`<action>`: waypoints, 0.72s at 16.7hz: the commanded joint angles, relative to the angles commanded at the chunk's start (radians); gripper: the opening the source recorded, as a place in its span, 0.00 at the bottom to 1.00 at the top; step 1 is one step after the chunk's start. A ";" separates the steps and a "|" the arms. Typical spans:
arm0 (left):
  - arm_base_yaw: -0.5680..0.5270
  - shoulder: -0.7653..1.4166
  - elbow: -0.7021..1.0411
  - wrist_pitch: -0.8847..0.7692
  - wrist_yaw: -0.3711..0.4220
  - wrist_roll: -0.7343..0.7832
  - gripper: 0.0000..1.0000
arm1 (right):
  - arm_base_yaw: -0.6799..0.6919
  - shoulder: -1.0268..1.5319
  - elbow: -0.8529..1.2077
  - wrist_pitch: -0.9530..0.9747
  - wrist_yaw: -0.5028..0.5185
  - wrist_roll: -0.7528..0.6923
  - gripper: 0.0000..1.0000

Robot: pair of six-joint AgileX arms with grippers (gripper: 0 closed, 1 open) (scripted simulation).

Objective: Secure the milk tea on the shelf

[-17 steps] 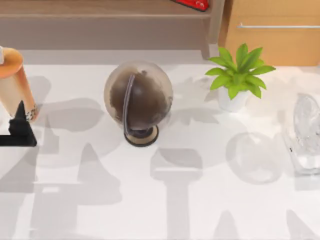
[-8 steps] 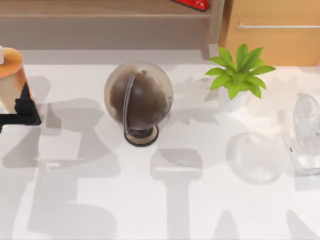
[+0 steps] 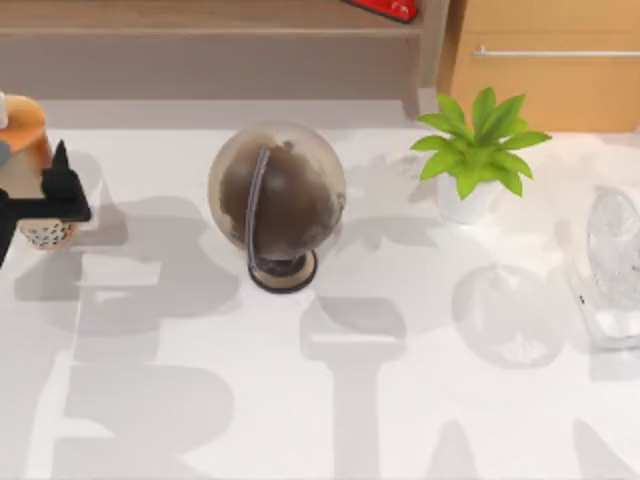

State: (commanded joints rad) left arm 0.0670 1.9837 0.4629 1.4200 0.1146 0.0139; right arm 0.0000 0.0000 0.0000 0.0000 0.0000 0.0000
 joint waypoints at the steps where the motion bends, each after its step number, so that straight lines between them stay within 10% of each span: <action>1: 0.000 0.000 0.000 0.000 0.000 0.000 0.92 | 0.000 0.000 0.000 0.000 0.000 0.000 1.00; 12: 0.000 0.000 0.000 0.000 0.000 0.000 0.10 | 0.000 0.000 0.000 0.000 0.000 0.000 1.00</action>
State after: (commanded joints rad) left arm 0.0670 1.9837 0.4629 1.4200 0.1146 0.0139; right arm 0.0000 0.0000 0.0000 0.0000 0.0000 0.0000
